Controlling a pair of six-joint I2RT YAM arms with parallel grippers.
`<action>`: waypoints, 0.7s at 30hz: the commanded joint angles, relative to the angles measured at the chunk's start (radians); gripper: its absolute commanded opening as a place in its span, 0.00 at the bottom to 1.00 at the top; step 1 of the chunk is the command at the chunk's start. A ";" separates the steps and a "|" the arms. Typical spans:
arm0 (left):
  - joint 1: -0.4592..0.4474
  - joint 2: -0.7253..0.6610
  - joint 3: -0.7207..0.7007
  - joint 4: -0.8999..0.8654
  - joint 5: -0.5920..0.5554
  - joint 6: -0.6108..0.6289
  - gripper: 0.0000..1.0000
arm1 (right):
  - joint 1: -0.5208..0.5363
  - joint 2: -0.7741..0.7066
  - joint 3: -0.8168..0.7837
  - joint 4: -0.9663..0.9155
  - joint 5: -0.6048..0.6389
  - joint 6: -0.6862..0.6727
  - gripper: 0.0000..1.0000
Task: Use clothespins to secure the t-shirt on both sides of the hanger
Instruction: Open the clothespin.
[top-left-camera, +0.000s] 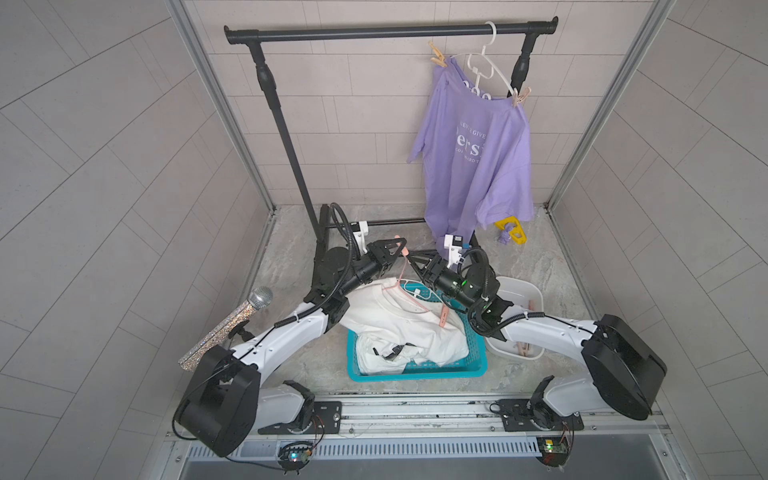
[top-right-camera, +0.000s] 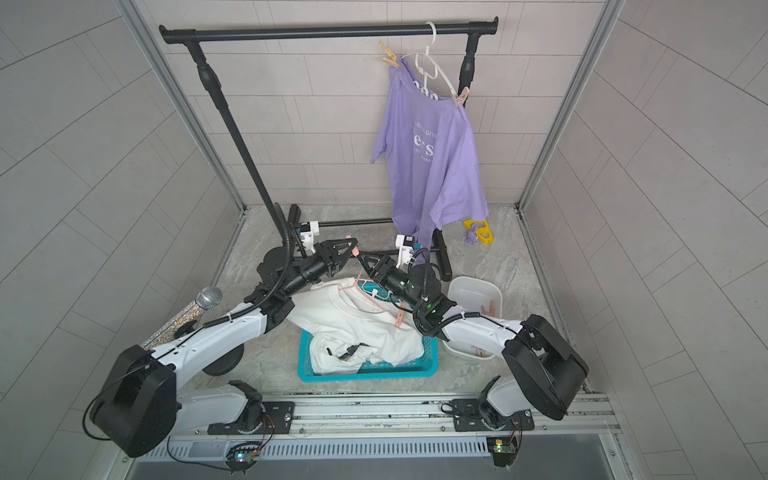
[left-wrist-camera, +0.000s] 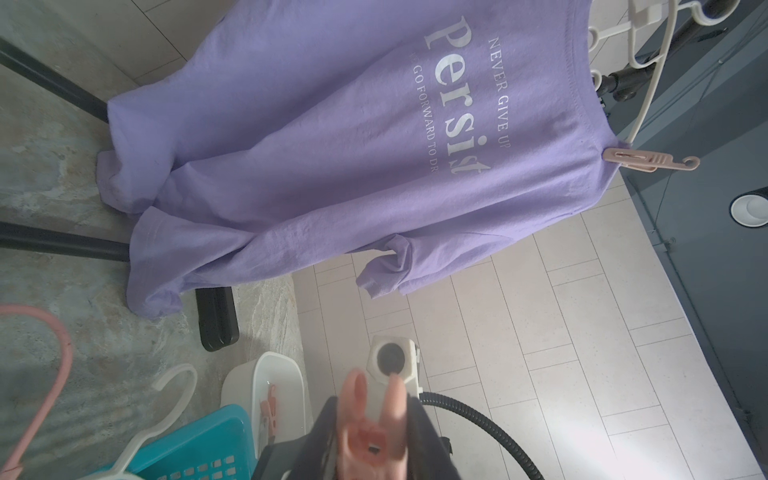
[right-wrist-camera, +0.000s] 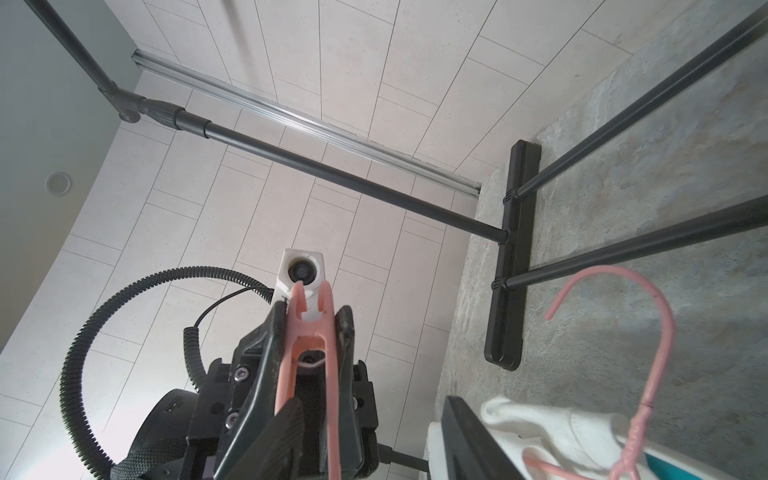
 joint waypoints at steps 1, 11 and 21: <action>-0.004 -0.007 -0.017 0.031 -0.014 -0.006 0.20 | 0.009 -0.018 -0.011 0.069 0.024 0.025 0.57; -0.004 0.000 -0.024 0.038 -0.012 -0.012 0.20 | 0.014 -0.083 -0.056 0.040 0.080 -0.015 0.56; -0.016 0.001 -0.020 0.023 0.002 0.002 0.20 | 0.016 -0.026 -0.001 0.065 0.013 -0.006 0.56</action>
